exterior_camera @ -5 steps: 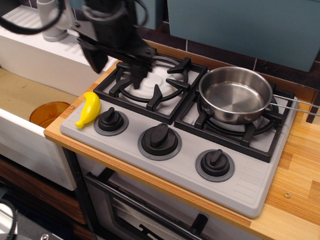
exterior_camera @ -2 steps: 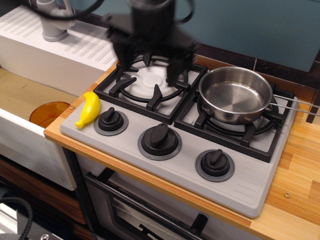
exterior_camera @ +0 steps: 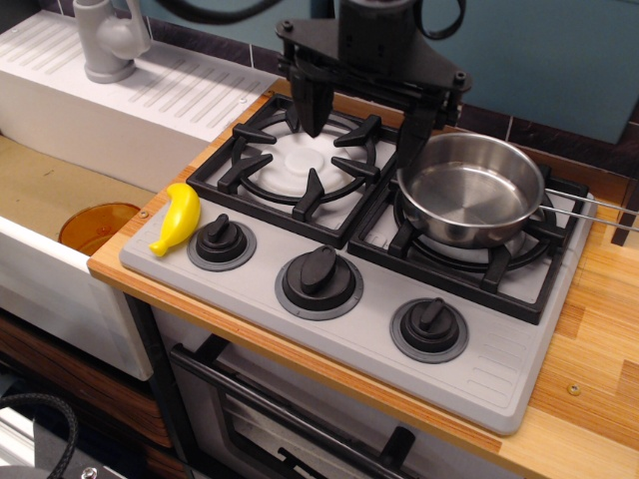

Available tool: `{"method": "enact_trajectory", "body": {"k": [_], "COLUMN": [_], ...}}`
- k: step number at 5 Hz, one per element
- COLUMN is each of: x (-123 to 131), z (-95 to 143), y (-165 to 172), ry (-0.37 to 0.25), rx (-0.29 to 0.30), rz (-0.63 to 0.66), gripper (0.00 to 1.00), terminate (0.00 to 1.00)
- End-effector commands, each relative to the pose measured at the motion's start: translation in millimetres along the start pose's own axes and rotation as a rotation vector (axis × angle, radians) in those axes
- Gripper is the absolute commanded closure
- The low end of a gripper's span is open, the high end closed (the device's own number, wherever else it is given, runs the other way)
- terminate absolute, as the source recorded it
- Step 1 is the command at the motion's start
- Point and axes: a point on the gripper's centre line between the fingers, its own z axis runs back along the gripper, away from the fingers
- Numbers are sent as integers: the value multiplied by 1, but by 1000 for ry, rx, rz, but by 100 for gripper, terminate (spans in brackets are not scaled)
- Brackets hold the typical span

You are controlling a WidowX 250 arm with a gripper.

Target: End effector reaching pot or pan

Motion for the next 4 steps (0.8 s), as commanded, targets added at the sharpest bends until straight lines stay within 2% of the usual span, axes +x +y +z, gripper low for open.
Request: {"method": "enact_trajectory", "body": {"k": [1,2,4], "x": [26,32,54], "z": [6,1,-9], "y": [-13,-13,-25], "ry": [-70,-79,-97], "rx": [-26,-53,-73], "rz": [20,8,15], "gripper": [0,0,0], "terminate": [0,0,0]}}
